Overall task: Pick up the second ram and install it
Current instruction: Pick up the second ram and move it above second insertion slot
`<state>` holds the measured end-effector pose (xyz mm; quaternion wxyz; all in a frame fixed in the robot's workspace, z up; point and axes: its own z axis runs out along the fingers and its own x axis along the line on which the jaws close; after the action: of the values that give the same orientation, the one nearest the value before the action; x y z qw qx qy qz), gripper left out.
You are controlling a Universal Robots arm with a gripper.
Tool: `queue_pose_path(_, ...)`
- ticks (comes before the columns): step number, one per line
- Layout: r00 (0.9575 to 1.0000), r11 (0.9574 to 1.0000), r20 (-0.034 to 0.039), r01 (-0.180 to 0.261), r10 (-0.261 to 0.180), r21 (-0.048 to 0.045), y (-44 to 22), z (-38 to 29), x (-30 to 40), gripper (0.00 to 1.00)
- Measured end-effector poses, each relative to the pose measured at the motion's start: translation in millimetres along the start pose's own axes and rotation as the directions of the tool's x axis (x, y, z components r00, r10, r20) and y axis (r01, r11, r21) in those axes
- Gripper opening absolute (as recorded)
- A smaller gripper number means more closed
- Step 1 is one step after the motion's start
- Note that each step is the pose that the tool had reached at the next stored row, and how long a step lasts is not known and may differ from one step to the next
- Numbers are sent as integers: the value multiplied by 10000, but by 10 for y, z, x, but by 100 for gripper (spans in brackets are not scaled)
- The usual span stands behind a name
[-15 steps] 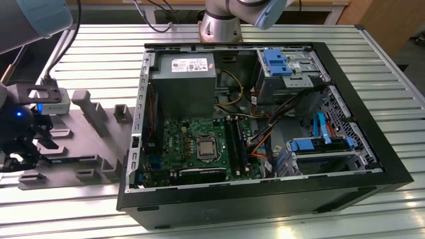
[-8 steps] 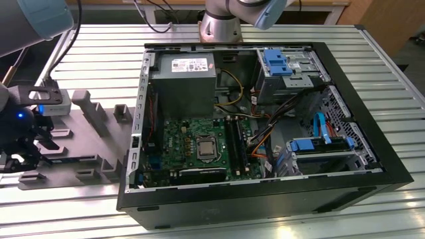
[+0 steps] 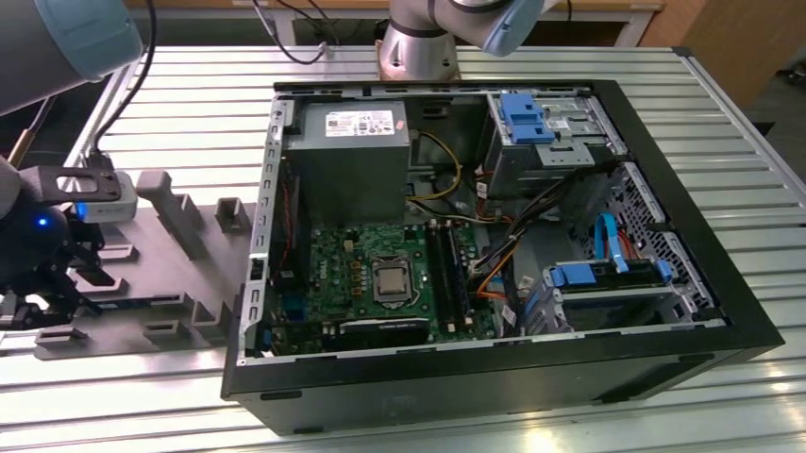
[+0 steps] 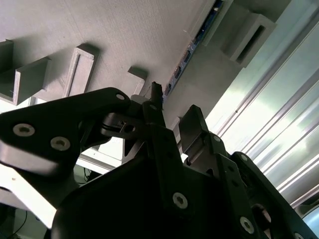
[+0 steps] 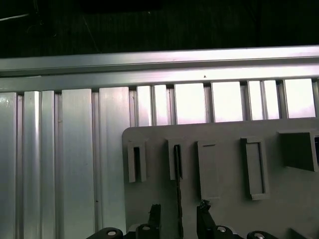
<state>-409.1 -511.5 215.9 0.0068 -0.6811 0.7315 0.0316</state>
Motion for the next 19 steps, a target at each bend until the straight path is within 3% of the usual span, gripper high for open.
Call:
queue_pose_path(10, 10000, 10000, 1, 0, 0, 1, 0, 16, 1, 41)
queue_pose_path(19, 10000, 10000, 1, 0, 0, 1, -3, 70, 4, 41)
